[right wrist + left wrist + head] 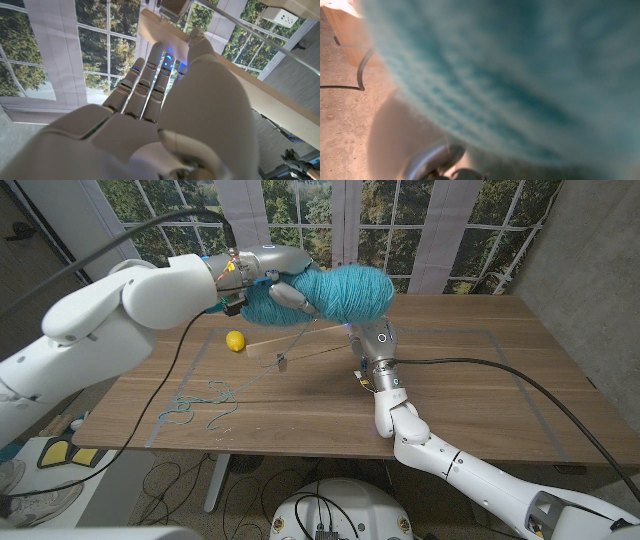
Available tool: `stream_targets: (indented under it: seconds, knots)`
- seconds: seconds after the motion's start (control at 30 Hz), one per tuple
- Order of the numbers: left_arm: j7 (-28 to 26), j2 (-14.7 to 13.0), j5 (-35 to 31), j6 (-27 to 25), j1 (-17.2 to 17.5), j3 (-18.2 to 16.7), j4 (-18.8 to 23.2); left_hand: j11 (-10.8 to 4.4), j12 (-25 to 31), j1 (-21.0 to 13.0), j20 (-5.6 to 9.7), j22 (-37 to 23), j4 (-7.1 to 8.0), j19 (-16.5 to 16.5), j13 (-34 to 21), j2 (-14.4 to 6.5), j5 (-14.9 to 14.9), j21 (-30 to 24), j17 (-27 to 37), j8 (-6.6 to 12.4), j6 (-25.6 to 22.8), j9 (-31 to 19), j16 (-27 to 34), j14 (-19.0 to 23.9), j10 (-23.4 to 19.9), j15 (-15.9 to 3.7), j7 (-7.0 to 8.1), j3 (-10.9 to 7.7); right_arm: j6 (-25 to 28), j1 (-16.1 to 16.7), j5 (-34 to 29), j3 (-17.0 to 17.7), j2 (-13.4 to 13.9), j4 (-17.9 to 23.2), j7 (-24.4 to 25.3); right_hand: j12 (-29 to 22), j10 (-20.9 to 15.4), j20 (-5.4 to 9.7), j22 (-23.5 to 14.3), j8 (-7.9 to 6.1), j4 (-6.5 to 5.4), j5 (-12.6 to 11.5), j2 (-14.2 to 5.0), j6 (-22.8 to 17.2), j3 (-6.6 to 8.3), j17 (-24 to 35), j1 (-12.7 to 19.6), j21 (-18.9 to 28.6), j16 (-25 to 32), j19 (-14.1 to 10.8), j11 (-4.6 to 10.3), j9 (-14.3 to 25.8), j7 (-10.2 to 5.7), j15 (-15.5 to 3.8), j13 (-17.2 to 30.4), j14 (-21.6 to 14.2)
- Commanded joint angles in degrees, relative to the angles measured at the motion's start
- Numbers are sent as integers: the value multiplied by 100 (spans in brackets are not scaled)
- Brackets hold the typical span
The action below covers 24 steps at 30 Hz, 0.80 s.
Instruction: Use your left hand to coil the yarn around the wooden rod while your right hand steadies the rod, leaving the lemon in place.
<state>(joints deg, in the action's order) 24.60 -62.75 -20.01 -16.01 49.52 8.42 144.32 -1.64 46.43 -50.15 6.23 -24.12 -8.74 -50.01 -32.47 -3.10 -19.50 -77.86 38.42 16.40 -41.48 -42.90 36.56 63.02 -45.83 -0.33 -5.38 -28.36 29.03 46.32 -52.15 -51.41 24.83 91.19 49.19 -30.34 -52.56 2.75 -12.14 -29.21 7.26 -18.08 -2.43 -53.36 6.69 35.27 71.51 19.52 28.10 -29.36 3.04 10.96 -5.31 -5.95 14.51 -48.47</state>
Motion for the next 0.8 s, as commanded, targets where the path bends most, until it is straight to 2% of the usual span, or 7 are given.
stream_targets:
  seconds: [0.03,0.1,0.13,0.2,0.43,0.57,0.8]
  knots:
    - [-306,307,-693,-253,-1050,1281,-106,-452,35,-226,622,-657,1392,-8,-3486,-542,-37,-194,1501,34,-595,-21,982,1519,-294,-1130,556,-1463,-246,-217,-29,-211,-226,-126,302,-711,-922,615,-18,30,2,-50,-445,-662,-57,89,417,36,33,47,642,719,-247,-780,1201,-98]
    - [168,417,-268,-230,-1293,1392,-198,-452,34,-224,622,-655,1396,-8,-3485,-546,-37,-199,1503,32,-599,-18,982,1520,-294,-1129,550,-1466,-159,-244,-33,-231,-326,-184,297,-655,-866,606,-22,48,5,-46,-444,-697,-87,159,440,58,55,46,533,688,-190,-779,1154,-119]
    - [145,408,-244,-77,-1293,1432,-202,-453,36,-223,622,-653,1397,-7,-3487,-544,-37,-199,1505,31,-600,-17,983,1519,-295,-1128,550,-1465,-122,-270,-42,-246,-377,-230,310,-654,-874,604,-22,52,5,-45,-443,-702,-93,173,445,62,60,47,534,682,-184,-779,1148,-123]
    - [171,346,-552,-59,-1327,1559,-49,-454,39,-221,621,-640,1398,-2,-3495,-540,-38,-194,1509,27,-603,-10,984,1515,-293,-1127,546,-1467,-3,-326,-77,-278,-481,-321,317,-643,-885,607,-24,61,8,-43,-438,-714,-109,208,454,69,73,54,516,669,-169,-779,1129,-132]
    - [-198,411,-1106,-372,-1043,1420,83,-459,35,-218,622,-636,1392,-13,-3491,-527,-34,-223,1480,19,-584,-28,965,1511,-287,-1128,551,-1461,13,-448,27,-328,-626,-518,502,-637,-919,587,-30,93,11,-39,-437,-745,-152,319,489,91,97,88,495,629,-133,-777,1120,-145]
    - [194,334,-1768,-774,-1167,1569,171,-466,43,-219,623,-626,1389,-13,-3503,-539,-33,-242,1464,15,-608,-22,967,1536,-288,-1127,545,-1461,-98,-442,54,-374,-592,-518,652,-641,-925,590,-31,105,7,-38,-439,-744,-169,353,495,101,95,96,490,622,-136,-774,1131,-139]
    - [337,178,-1578,-1181,-989,1069,107,-467,45,-212,624,-629,1399,-7,-3508,-535,-39,-266,1497,6,-610,-25,983,1526,-287,-1122,537,-1480,-262,-366,157,-337,-465,-526,863,-639,-914,602,-33,114,0,-37,-448,-756,-194,406,507,114,78,122,496,623,-135,-771,1148,-122]
